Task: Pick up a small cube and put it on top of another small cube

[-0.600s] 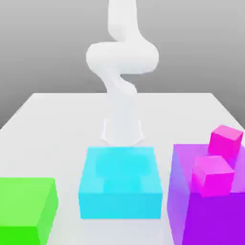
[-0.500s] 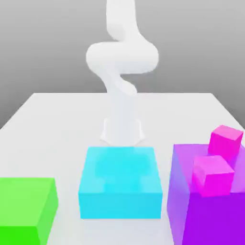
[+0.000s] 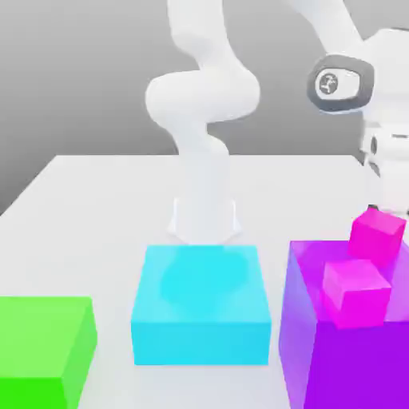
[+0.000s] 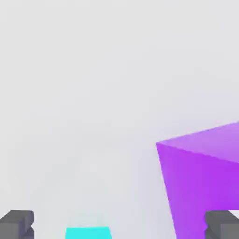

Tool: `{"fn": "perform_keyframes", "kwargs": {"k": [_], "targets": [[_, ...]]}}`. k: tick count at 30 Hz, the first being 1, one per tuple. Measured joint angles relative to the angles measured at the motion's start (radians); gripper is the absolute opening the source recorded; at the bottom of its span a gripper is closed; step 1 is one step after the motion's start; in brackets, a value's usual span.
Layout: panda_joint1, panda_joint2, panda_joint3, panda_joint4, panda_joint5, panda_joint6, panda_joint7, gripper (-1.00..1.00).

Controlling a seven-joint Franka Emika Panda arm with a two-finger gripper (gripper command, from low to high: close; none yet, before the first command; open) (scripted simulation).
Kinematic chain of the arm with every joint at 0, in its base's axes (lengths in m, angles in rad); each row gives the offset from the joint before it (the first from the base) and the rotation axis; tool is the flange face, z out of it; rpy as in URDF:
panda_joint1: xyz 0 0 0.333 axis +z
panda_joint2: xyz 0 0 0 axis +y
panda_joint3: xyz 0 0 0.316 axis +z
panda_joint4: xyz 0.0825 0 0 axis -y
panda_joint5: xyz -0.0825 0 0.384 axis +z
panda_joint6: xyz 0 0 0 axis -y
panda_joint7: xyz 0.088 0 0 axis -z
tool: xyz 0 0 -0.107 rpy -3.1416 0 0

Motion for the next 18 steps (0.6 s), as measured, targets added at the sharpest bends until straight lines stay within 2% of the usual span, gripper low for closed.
{"fn": "perform_keyframes", "kwargs": {"k": [2, 4, 8, 11, 13, 14, 18], "targets": [[-0.029, 0.032, -0.069, -0.068, 0.072, 0.084, -0.086, 0.0], [-0.048, 0.074, -0.092, -0.102, 0.064, 0.151, -0.117, 0.0], [-0.061, 0.195, -0.139, -0.091, -0.081, 0.259, -0.023, 0.0], [0.023, 0.291, -0.246, -0.075, -0.179, 0.338, 0.047, 0.0], [0.075, 0.354, -0.302, -0.066, -0.193, 0.391, 0.056, 0.0], [0.088, 0.371, -0.316, -0.064, -0.196, 0.406, 0.057, -1.0], [0.088, 0.371, -0.316, -0.064, -0.197, 0.405, 0.059, -1.0]]}}
